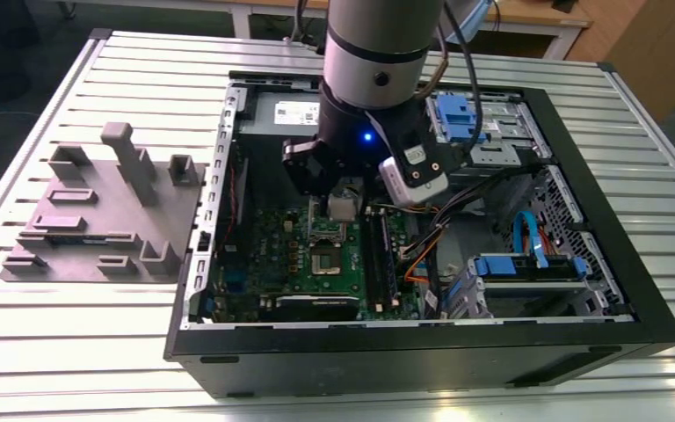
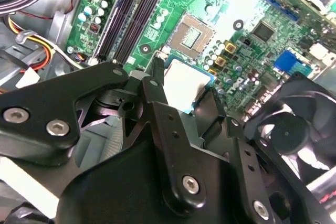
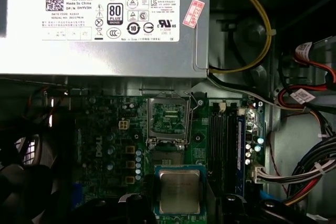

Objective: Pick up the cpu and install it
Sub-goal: 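Place the cpu into insertion slot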

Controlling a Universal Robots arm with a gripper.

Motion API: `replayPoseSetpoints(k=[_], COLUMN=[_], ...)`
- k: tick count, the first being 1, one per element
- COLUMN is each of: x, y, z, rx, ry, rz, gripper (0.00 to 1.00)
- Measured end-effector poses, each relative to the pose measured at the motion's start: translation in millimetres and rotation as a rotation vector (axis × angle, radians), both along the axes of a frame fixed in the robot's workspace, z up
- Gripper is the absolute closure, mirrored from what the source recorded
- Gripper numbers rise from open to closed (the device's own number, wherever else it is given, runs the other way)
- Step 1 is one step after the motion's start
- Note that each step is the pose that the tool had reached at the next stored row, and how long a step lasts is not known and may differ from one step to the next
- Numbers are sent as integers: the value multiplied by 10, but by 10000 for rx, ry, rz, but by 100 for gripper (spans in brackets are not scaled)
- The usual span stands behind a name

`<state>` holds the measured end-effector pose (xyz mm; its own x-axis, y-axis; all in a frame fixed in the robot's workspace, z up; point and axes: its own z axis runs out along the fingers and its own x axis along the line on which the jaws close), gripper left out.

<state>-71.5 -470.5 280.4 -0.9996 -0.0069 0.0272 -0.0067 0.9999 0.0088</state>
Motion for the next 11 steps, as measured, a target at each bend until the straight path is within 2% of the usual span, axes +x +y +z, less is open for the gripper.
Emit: replayPoseSetpoints(k=[7,11], x=[-7,-7], y=[-15,-29], z=[-127,-172], rx=[11,12], ry=[0,-1], rz=[224,243], gripper=[53,53])
